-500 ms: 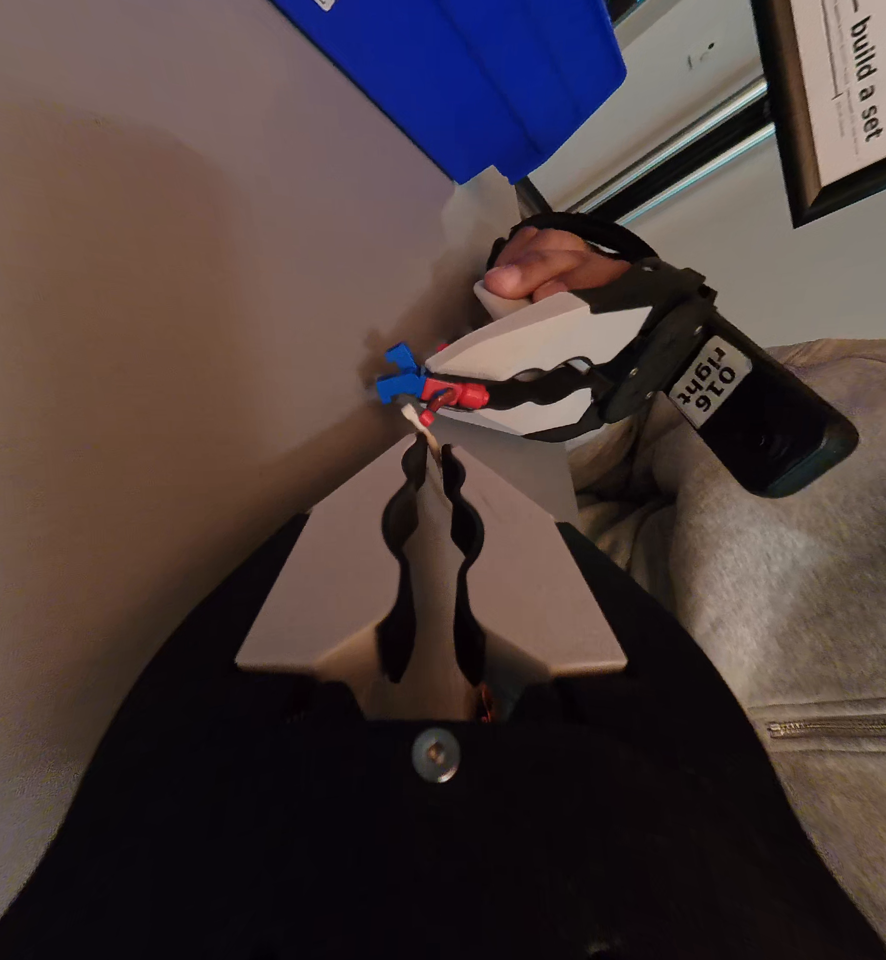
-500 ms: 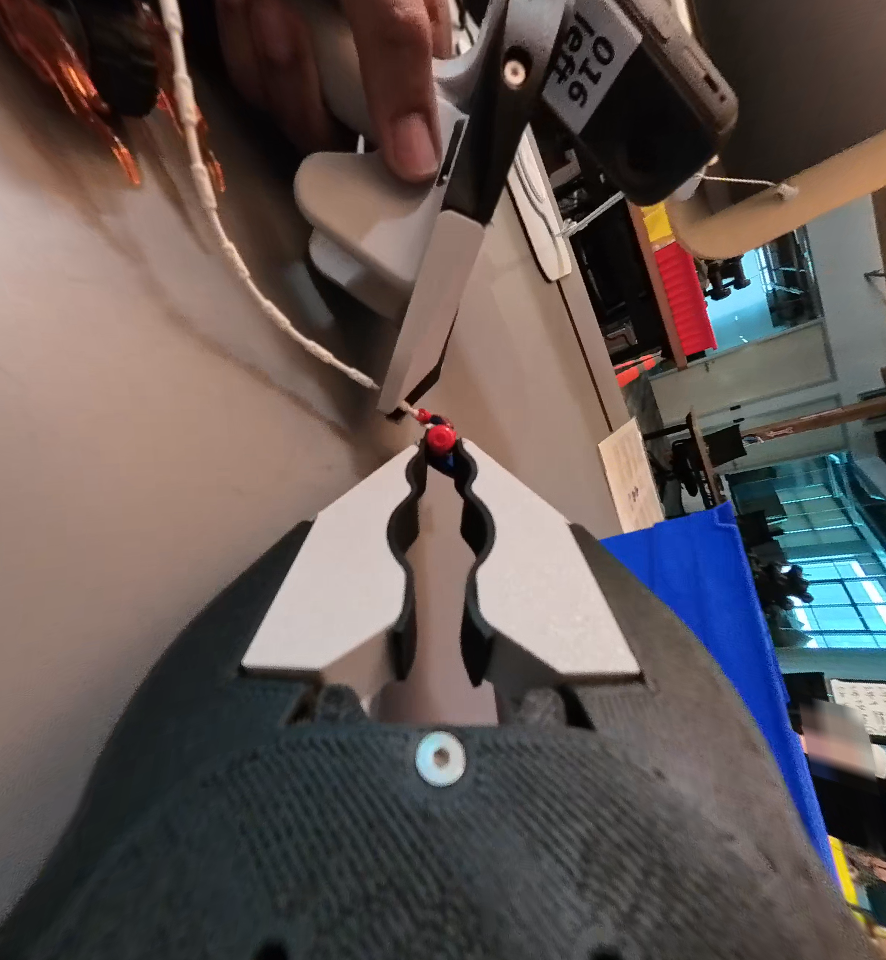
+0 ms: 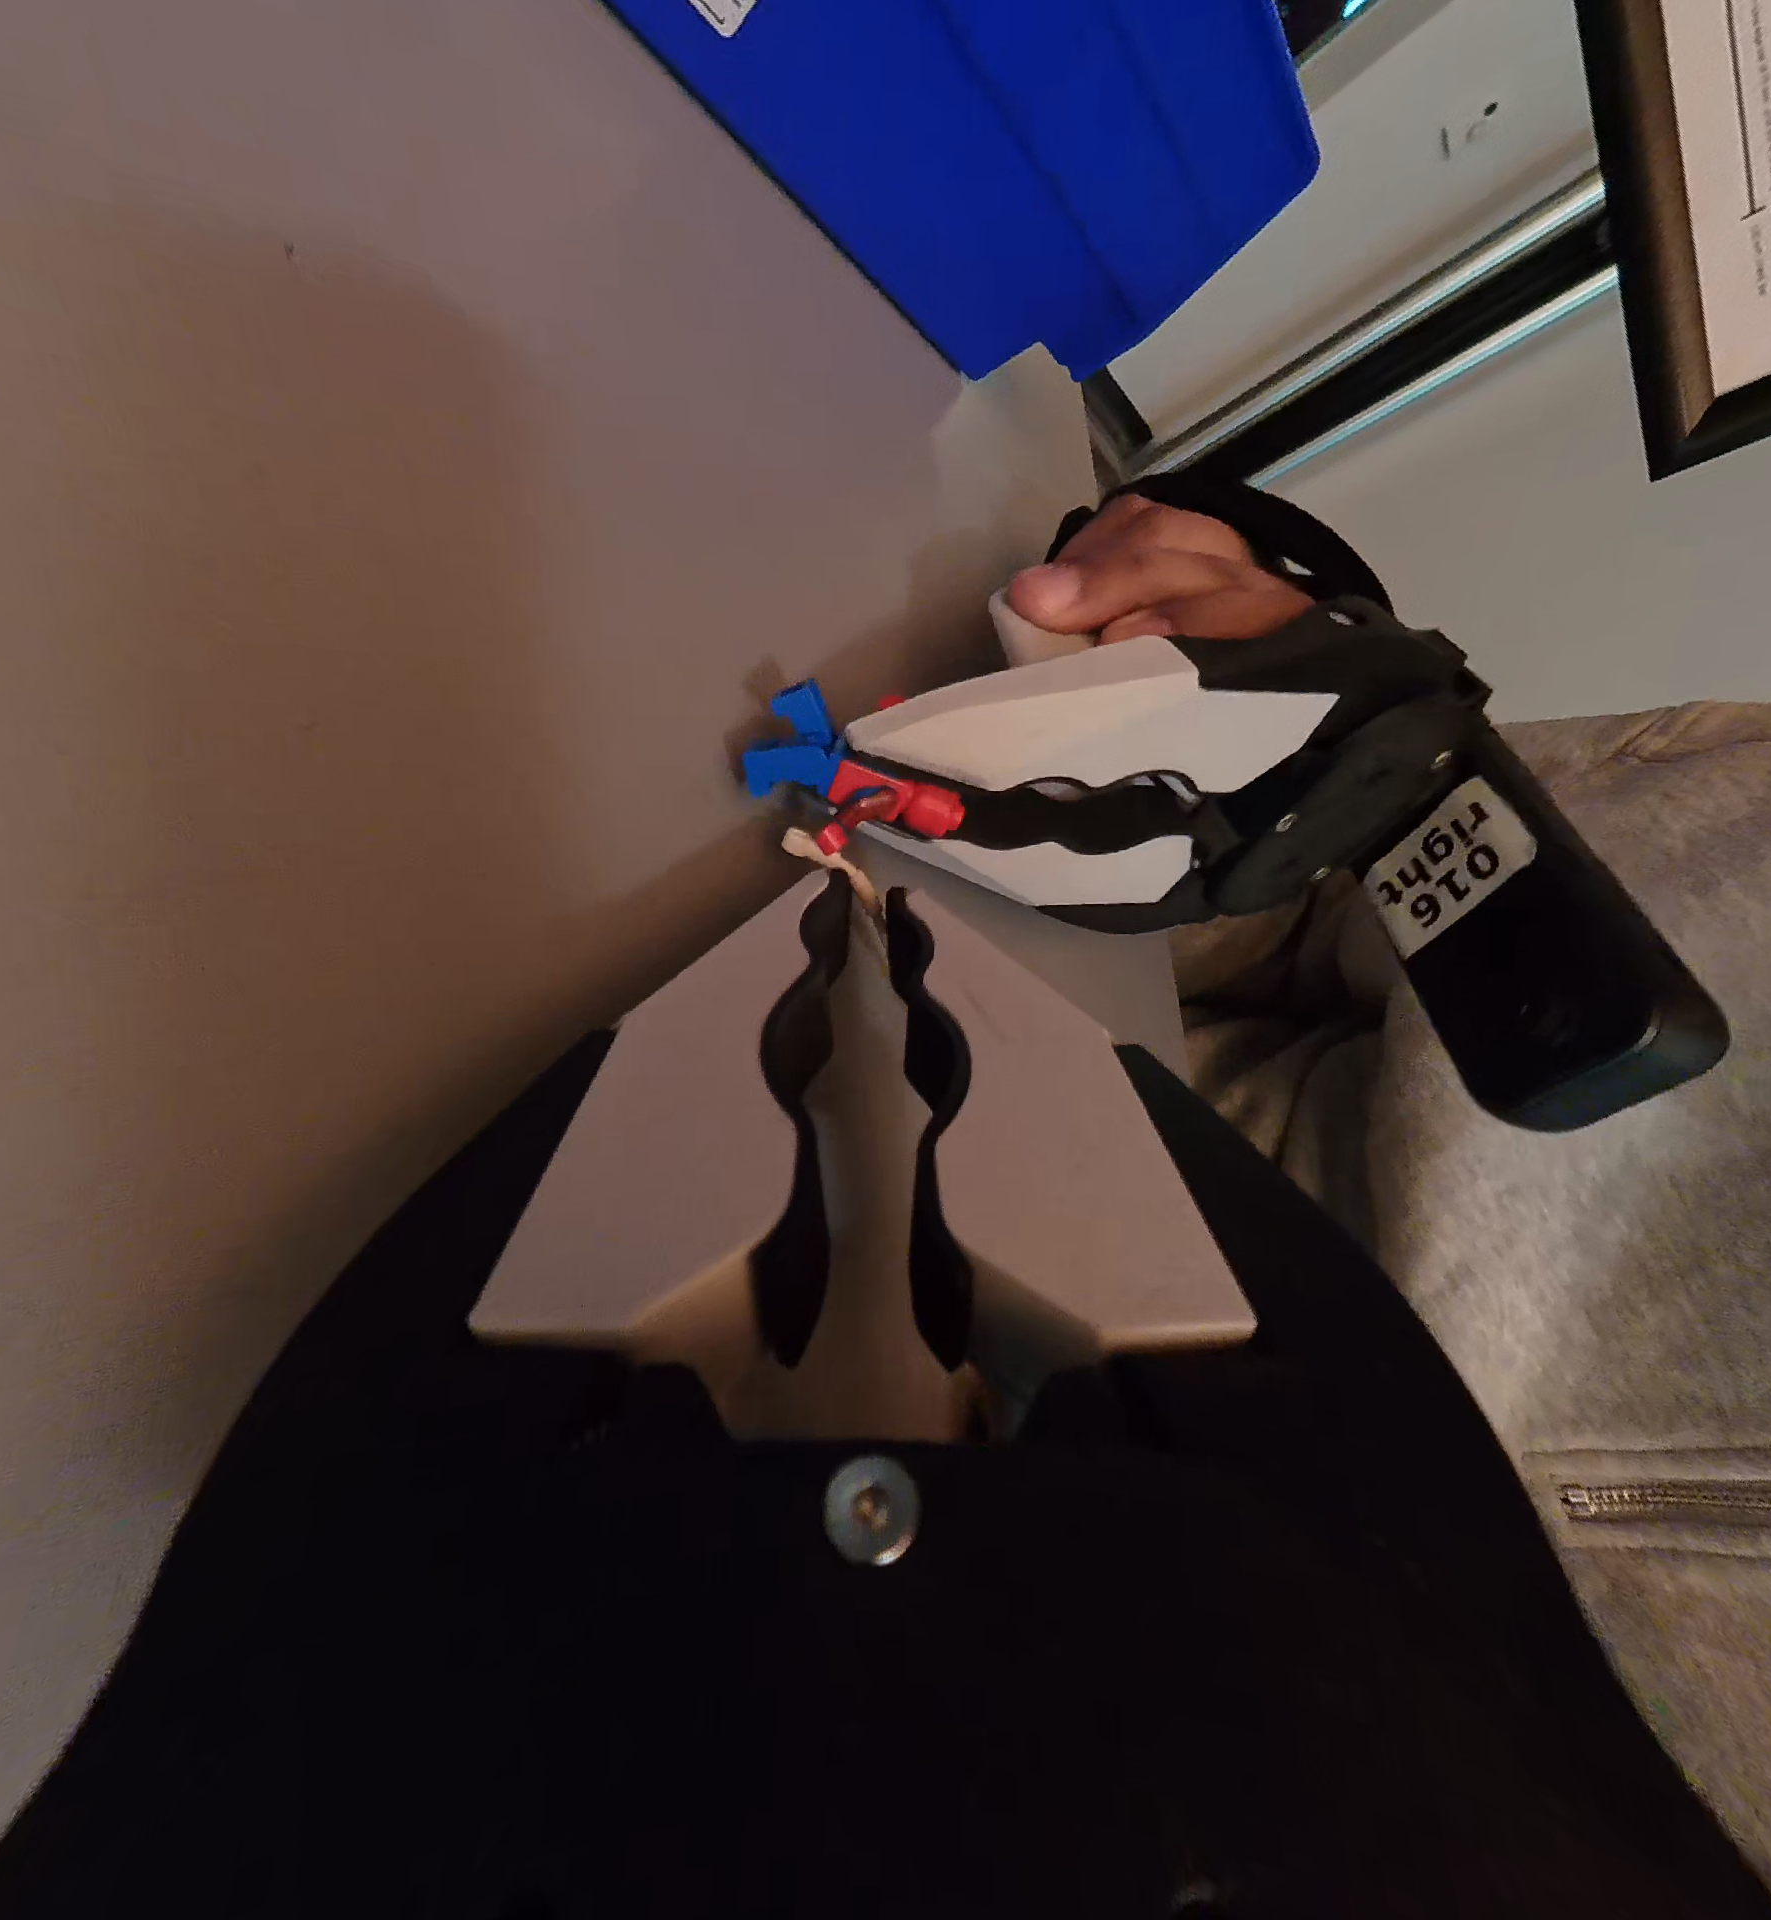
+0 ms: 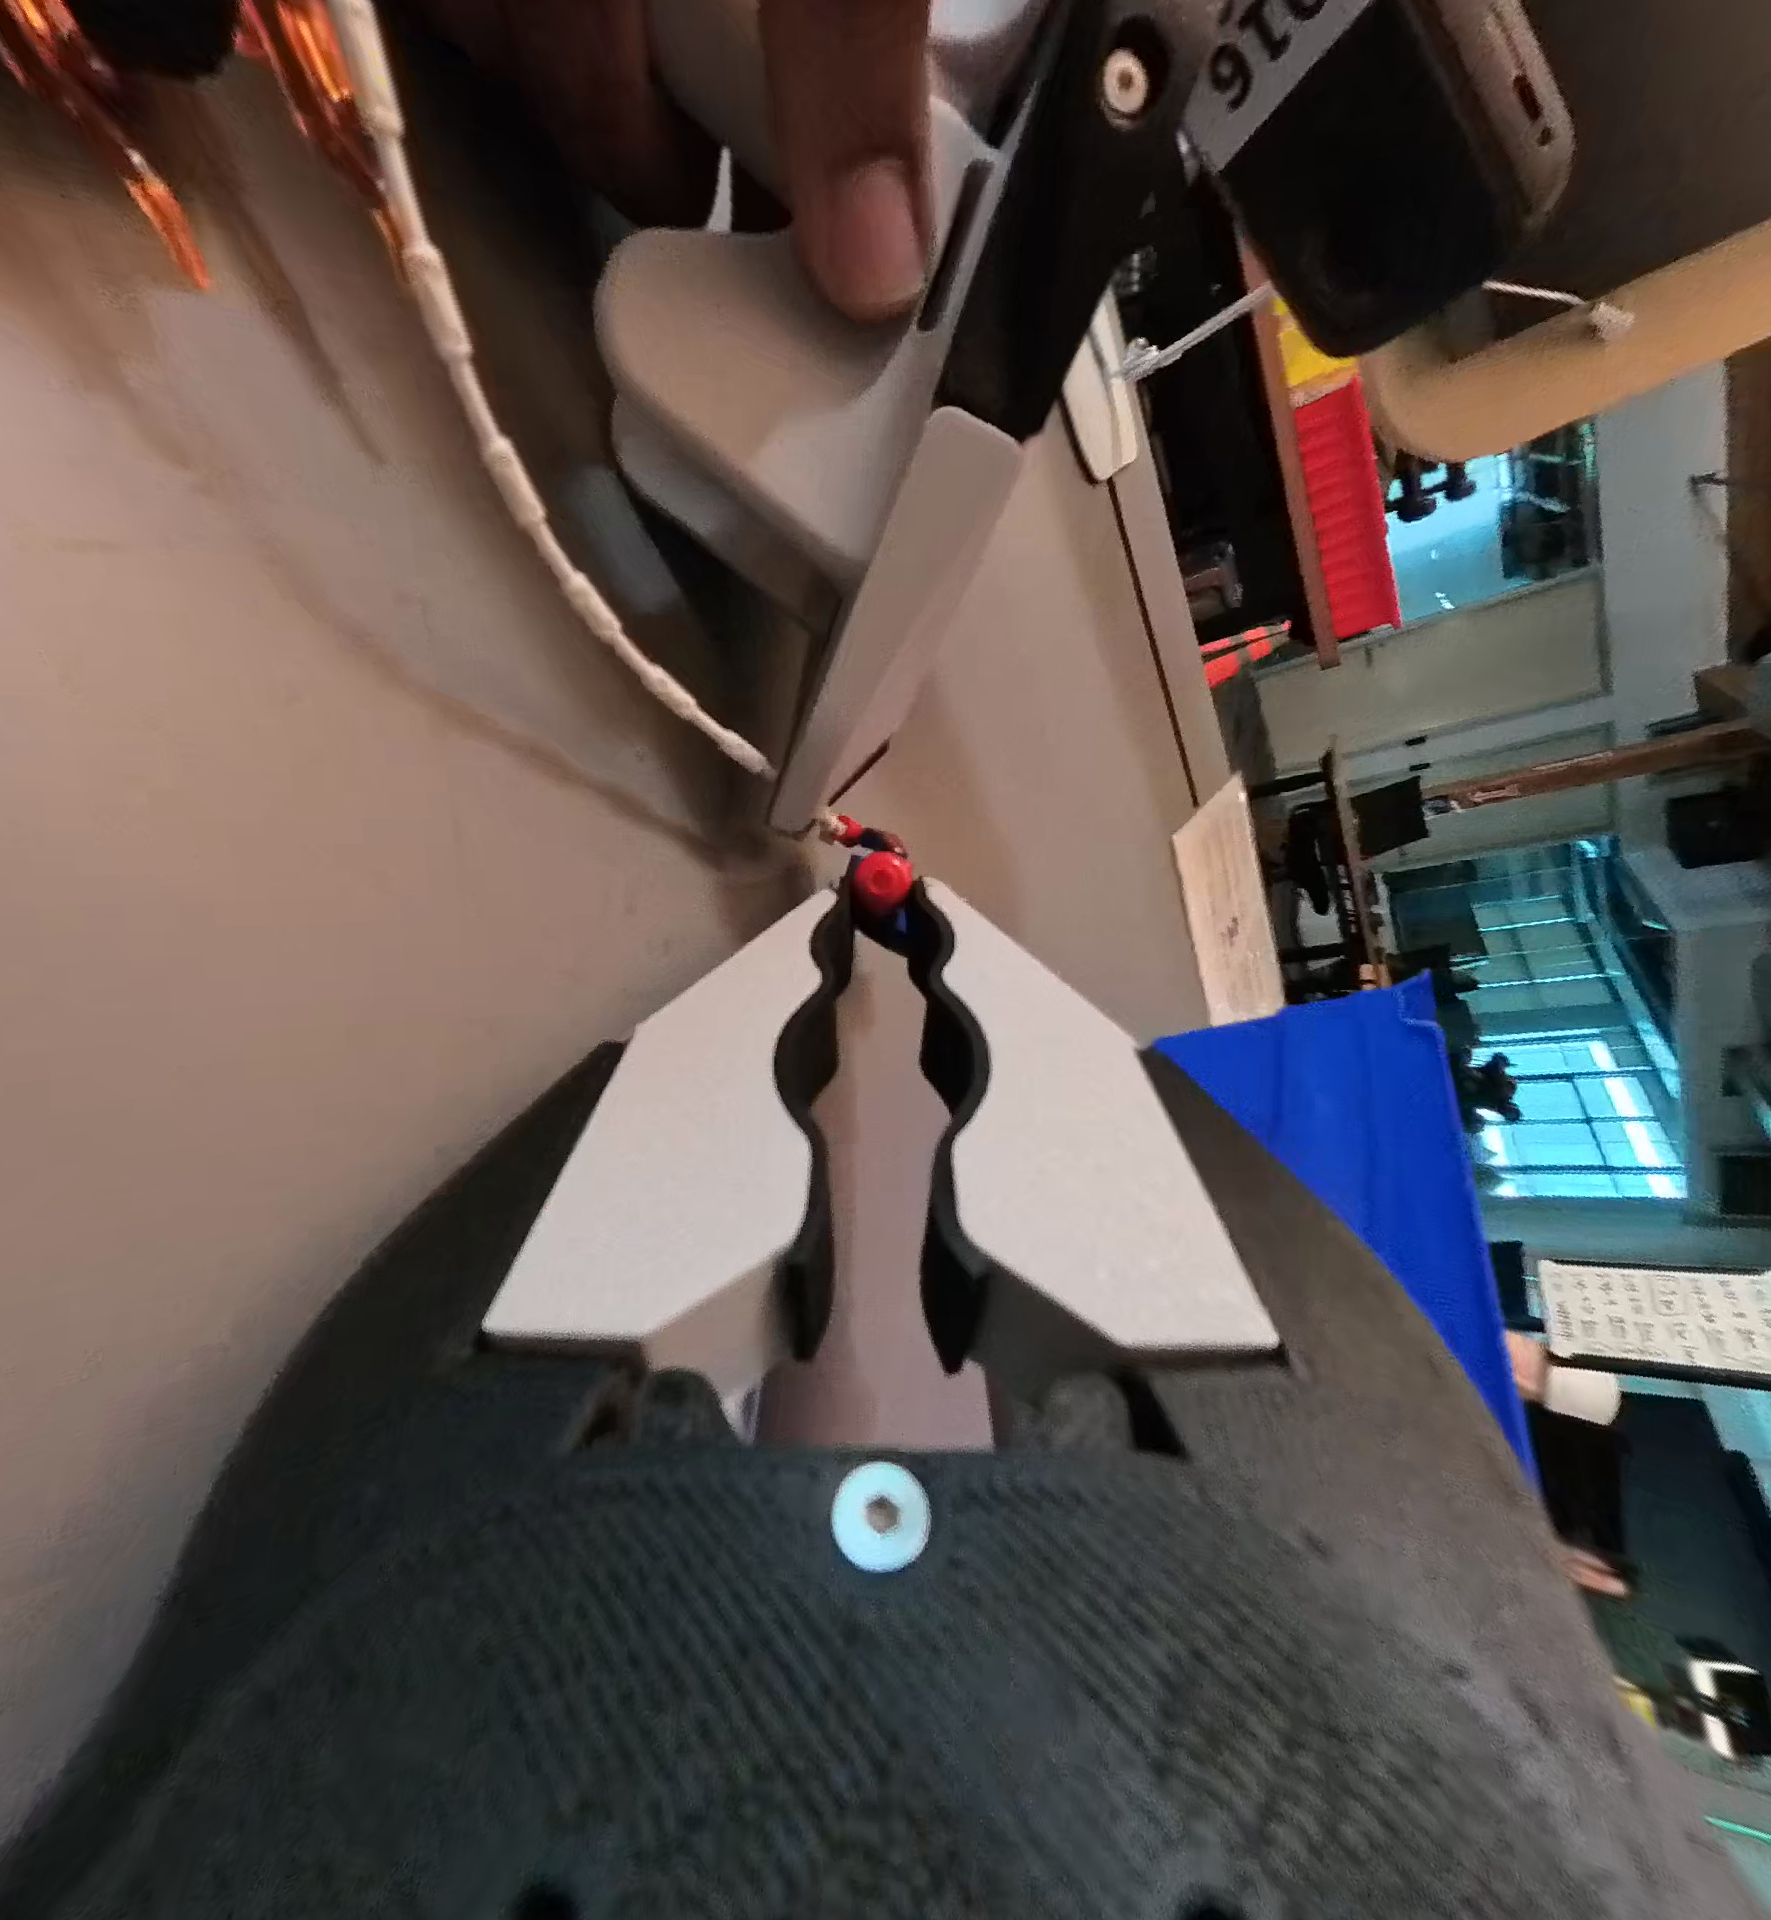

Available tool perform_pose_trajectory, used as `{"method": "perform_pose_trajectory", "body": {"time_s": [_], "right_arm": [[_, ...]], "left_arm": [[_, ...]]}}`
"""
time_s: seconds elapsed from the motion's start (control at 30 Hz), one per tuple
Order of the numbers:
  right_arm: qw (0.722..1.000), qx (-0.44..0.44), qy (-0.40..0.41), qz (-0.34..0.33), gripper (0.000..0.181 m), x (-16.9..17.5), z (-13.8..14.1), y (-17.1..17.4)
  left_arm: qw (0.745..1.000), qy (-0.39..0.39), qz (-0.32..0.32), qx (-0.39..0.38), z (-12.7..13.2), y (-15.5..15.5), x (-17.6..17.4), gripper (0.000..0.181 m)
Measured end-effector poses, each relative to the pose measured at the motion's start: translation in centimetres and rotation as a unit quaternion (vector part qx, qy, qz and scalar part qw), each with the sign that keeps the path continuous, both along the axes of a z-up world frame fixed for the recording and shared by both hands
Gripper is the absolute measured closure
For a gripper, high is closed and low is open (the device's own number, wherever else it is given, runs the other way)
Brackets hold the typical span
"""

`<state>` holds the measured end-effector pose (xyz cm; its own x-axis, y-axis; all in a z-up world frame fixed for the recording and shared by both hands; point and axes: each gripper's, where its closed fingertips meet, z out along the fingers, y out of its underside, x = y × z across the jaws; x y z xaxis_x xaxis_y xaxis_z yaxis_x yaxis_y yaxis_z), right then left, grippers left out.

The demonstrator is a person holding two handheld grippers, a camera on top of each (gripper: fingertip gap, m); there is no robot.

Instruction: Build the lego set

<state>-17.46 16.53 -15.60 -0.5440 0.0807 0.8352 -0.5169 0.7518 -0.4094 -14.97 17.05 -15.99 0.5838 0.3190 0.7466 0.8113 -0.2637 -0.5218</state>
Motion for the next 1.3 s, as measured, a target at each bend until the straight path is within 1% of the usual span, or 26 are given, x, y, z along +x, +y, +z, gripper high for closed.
{"method": "perform_pose_trajectory", "body": {"time_s": [0.23,0.53,0.9,1.1,1.3], "right_arm": [[0.998,-0.021,-0.049,0.028,0.173,0.3,-0.2,0.2],[0.995,-0.018,-0.082,0.052,0.173,0.7,-0.5,0.3],[0.995,-0.004,-0.083,0.053,0.173,0.8,-0.7,0.2],[0.991,0.007,-0.114,0.064,0.174,1.0,-0.9,0.3],[0.990,0.032,-0.114,0.074,0.174,0.9,-1.1,0.2]], "left_arm": [[1.000,0.006,-0.012,-0.009,-0.2,0.1,0.3,0.179],[1.000,0.010,-0.023,-0.016,-0.3,0.3,0.6,0.181],[0.999,0.018,-0.027,-0.024,-0.4,0.3,0.7,0.181],[0.997,0.042,-0.041,-0.041,-0.6,0.4,0.9,0.181],[0.995,0.062,-0.047,-0.055,-0.7,0.4,0.9,0.181]]}}
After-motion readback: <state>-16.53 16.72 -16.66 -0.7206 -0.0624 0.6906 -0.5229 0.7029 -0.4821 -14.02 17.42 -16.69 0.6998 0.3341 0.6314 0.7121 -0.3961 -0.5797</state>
